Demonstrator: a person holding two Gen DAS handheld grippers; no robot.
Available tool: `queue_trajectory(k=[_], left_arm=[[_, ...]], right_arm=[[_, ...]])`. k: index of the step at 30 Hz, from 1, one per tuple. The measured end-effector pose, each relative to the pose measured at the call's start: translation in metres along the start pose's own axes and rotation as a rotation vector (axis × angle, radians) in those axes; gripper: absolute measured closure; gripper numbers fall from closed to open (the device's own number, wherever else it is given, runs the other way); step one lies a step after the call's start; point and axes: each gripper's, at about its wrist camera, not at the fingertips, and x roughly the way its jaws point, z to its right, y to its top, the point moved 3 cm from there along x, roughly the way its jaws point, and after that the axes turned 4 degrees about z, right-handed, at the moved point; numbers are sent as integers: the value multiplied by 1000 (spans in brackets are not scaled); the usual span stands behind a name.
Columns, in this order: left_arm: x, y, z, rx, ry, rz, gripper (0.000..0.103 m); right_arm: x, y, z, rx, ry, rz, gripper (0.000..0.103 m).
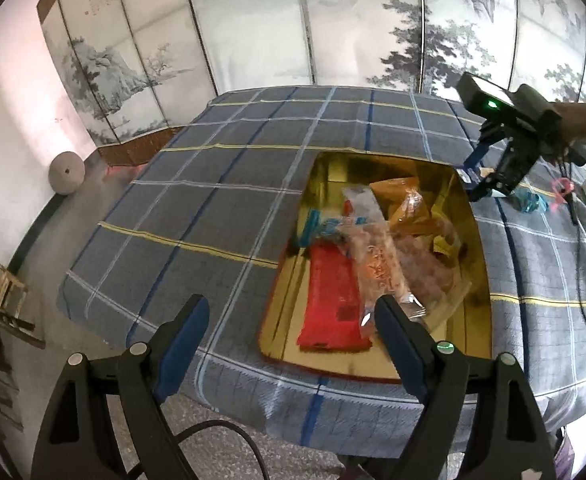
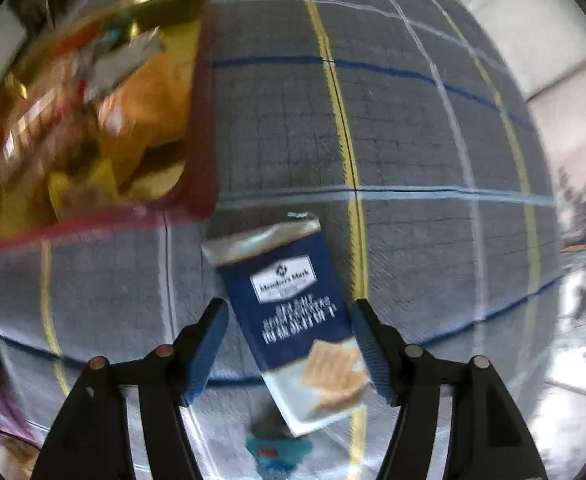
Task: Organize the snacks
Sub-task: 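Grasp the blue soda cracker pack with the right gripper and lift it, then grasp the teal-wrapped candy with the left gripper while the right gripper holds the cracker pack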
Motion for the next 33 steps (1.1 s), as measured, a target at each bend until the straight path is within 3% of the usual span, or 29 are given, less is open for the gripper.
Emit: queue_trajectory(k=[3, 8, 11, 14, 16, 21, 24, 28, 33], left_arm=[[2, 1, 7, 3, -12, -17, 21], [-9, 4, 18, 5, -19, -9, 21], [-17, 5, 28, 11, -28, 6, 21], [-23, 6, 47, 52, -33, 16, 20], [-26, 7, 67, 93, -59, 18, 20], [-32, 21, 134, 231, -99, 65, 20], [-30, 36, 174, 293, -140, 86, 19], [-20, 55, 219, 342, -151, 121, 19], [4, 69, 253, 389, -125, 118, 19]], right_arm=[[0, 1, 11, 119, 47, 55, 32], [-15, -21, -13, 192, -76, 127, 48], [-59, -54, -45, 279, -90, 299, 49], [-115, -122, -62, 511, -109, 495, 54], [-130, -173, -69, 677, -106, 561, 55], [-127, -304, -81, 1037, -51, 669, 56], [-127, -350, -82, 1171, 2, 741, 56], [-122, -376, -84, 1248, 81, 801, 56], [-125, -379, -64, 1213, 96, 758, 56]])
